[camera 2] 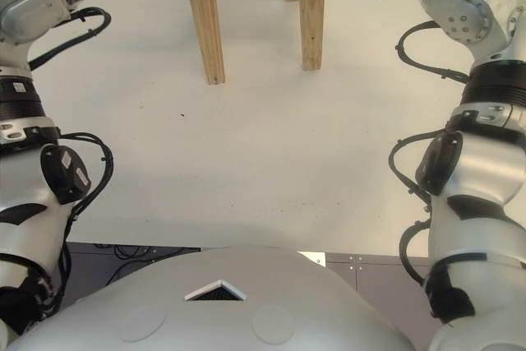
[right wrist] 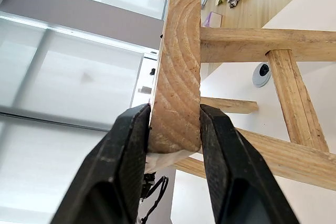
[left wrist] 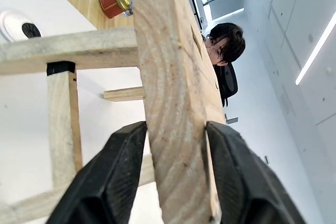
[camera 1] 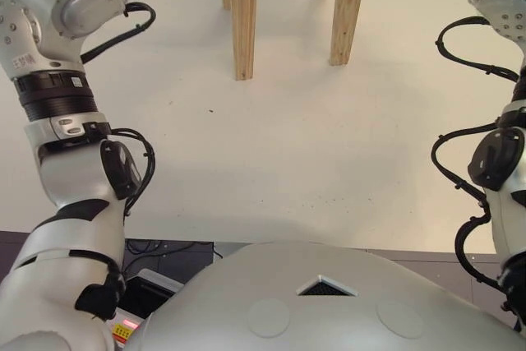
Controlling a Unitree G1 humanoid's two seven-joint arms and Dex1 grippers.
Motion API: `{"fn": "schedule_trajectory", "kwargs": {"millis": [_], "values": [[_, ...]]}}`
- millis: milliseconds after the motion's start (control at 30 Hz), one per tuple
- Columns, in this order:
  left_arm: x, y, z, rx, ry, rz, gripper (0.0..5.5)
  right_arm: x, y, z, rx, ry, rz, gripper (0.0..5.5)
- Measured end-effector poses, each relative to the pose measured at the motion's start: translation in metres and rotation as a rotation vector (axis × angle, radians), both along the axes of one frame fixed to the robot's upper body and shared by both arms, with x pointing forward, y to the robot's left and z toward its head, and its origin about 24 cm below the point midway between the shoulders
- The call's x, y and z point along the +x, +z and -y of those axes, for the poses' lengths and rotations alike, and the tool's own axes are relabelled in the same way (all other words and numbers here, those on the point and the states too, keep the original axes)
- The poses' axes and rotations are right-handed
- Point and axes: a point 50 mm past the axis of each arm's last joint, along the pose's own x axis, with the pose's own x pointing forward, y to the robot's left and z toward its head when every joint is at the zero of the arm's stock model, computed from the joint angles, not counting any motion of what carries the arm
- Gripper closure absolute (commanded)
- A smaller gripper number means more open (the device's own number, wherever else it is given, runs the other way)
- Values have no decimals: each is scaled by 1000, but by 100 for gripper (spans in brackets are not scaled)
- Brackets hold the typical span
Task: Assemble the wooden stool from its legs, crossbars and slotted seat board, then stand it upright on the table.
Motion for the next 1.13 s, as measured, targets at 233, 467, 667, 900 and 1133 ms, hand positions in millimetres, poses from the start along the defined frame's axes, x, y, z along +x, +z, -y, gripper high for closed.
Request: {"fn": "schedule_trajectory", "kwargs": {"millis": [233, 467, 667, 900, 1133], "values": [[15, -9, -10, -48, 19, 59, 195, 3, -5, 5, 57, -31, 18, 221], [15, 6, -43, -50, 161, 281, 128, -10, 27, 34, 74, -104, 286, 127], [23, -5, -69, 136, 557, 588, 128, 6, -33, 34, -211, -415, 391, 127], [14, -70, -40, 626, 874, 671, 128, -4, -100, 31, -569, -700, 323, 127], [11, -90, -27, 670, 900, 629, 128, -9, -126, 13, -1018, -799, 341, 127]]}}
